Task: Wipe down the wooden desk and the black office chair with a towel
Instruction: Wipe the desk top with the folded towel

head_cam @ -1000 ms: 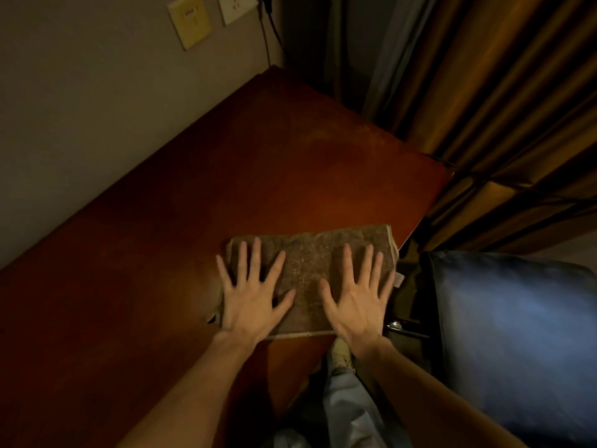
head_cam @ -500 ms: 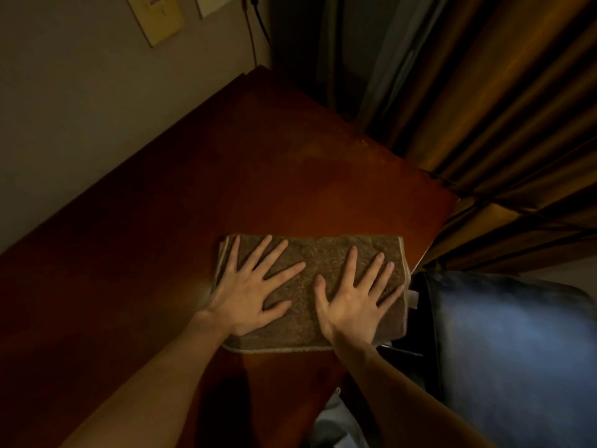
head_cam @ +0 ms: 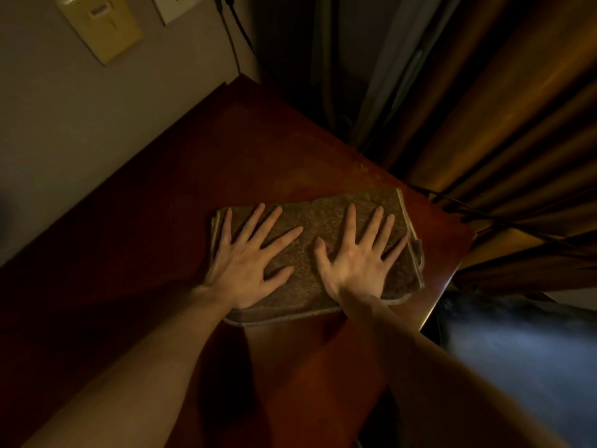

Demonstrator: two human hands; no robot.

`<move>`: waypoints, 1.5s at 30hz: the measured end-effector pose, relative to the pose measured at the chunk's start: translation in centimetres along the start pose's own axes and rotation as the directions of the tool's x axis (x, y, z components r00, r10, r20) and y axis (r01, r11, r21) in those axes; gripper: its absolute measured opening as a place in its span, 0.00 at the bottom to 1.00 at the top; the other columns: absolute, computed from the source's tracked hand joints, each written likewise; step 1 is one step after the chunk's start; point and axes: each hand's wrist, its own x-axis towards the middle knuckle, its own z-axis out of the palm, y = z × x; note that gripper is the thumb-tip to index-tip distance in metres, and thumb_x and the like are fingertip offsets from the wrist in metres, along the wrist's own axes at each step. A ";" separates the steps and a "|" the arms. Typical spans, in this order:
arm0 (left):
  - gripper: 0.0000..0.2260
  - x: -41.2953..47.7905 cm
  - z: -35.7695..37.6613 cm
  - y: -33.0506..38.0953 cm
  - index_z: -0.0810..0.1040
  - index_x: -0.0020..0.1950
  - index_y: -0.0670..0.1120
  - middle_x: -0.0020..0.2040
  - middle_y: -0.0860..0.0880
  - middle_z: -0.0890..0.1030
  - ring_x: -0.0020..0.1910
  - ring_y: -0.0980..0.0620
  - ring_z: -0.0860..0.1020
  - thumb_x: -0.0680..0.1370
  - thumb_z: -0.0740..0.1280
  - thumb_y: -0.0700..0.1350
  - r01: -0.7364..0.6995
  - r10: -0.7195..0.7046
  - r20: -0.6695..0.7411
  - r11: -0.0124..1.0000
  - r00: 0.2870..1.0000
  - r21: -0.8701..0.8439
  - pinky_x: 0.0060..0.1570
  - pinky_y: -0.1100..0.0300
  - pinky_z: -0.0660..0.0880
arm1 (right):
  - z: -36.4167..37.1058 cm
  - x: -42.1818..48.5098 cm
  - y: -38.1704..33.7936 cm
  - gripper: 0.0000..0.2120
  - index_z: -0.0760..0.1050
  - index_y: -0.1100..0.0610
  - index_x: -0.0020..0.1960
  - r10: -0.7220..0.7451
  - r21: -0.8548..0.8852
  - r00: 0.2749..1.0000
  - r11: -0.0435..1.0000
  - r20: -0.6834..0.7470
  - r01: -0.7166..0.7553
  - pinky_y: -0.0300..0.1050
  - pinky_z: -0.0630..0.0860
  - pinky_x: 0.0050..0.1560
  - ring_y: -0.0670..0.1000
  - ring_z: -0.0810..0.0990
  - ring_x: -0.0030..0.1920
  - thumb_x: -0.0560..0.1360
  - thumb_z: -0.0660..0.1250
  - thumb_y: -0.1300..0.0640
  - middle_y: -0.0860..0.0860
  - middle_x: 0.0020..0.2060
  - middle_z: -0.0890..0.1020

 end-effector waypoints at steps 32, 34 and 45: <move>0.32 13.2 -0.5 -4.4 0.48 0.83 0.64 0.85 0.48 0.49 0.83 0.44 0.44 0.79 0.48 0.69 0.405 -0.416 -0.110 0.908 0.903 -0.109 0.75 0.28 0.42 | -2.7 23.2 -5.5 0.40 0.44 0.42 0.83 -0.404 0.086 0.897 0.915 0.176 0.395 0.62 0.59 0.77 0.59 0.52 0.82 0.78 0.50 0.26 0.55 0.82 0.56; 0.33 13.5 -0.3 -4.3 0.49 0.83 0.63 0.85 0.47 0.50 0.83 0.44 0.45 0.78 0.50 0.69 0.437 -0.449 -0.133 0.892 0.883 -0.111 0.75 0.28 0.43 | -2.7 24.2 -6.0 0.40 0.45 0.42 0.83 -0.430 0.112 0.877 0.903 0.215 0.415 0.62 0.64 0.74 0.59 0.55 0.81 0.78 0.51 0.26 0.54 0.81 0.59; 0.30 12.6 -0.3 -2.8 0.50 0.83 0.63 0.85 0.46 0.50 0.83 0.44 0.45 0.81 0.45 0.69 0.507 -0.518 -0.140 0.855 0.844 -0.111 0.75 0.28 0.41 | -1.9 22.8 -5.9 0.37 0.45 0.42 0.83 -0.418 0.044 0.902 0.909 0.112 0.415 0.63 0.53 0.79 0.59 0.50 0.82 0.79 0.45 0.28 0.55 0.82 0.57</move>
